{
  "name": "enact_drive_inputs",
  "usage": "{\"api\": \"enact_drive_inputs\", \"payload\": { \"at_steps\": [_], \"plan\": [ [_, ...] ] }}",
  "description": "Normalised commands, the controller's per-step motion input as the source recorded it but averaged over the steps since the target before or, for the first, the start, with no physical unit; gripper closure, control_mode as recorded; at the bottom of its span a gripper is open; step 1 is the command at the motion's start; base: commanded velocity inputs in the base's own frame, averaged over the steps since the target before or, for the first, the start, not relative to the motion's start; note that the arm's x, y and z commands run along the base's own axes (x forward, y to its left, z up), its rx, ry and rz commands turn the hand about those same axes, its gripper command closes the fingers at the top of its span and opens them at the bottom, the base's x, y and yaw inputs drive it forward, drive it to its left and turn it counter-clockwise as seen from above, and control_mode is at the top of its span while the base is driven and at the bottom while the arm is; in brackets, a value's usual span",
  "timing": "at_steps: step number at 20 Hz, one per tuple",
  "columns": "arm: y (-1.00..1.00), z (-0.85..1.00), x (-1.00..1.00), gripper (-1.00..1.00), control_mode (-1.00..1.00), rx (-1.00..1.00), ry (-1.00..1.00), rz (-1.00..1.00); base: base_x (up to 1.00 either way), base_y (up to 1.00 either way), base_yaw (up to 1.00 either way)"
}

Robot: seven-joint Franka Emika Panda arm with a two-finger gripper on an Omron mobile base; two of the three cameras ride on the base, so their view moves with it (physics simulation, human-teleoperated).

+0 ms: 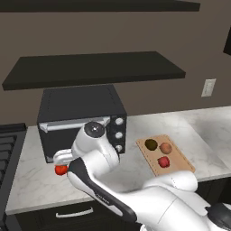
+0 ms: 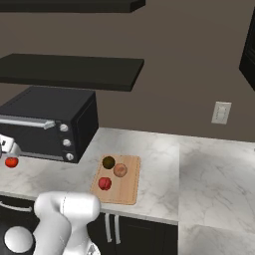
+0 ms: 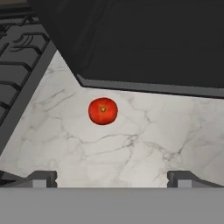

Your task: Place the avocado, onion, tomato, and bell pepper on the cutting board.

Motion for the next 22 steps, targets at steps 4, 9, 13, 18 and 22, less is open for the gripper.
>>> {"api": "enact_drive_inputs", "payload": {
  "at_steps": [4, 9, 13, 18, 22],
  "plan": [
    [0.37, -0.15, 0.25, -1.00, -1.00, 0.00, 0.00, 0.01, 0.00, 0.00, 0.00],
    [0.31, -0.14, 0.18, -1.00, -1.00, 0.00, 0.00, 0.00, 0.00, 0.00, 0.00],
    [0.23, -0.17, 0.16, -1.00, -1.00, 0.00, 0.00, 0.00, 0.00, 0.00, 0.00],
    [0.09, -0.13, 0.14, -1.00, -1.00, 0.00, 0.00, 0.00, 0.00, 0.00, 0.00],
    [0.01, -0.16, 0.13, -1.00, -1.00, 0.00, 0.00, 0.00, 0.00, 0.00, 0.00]
  ]
}}
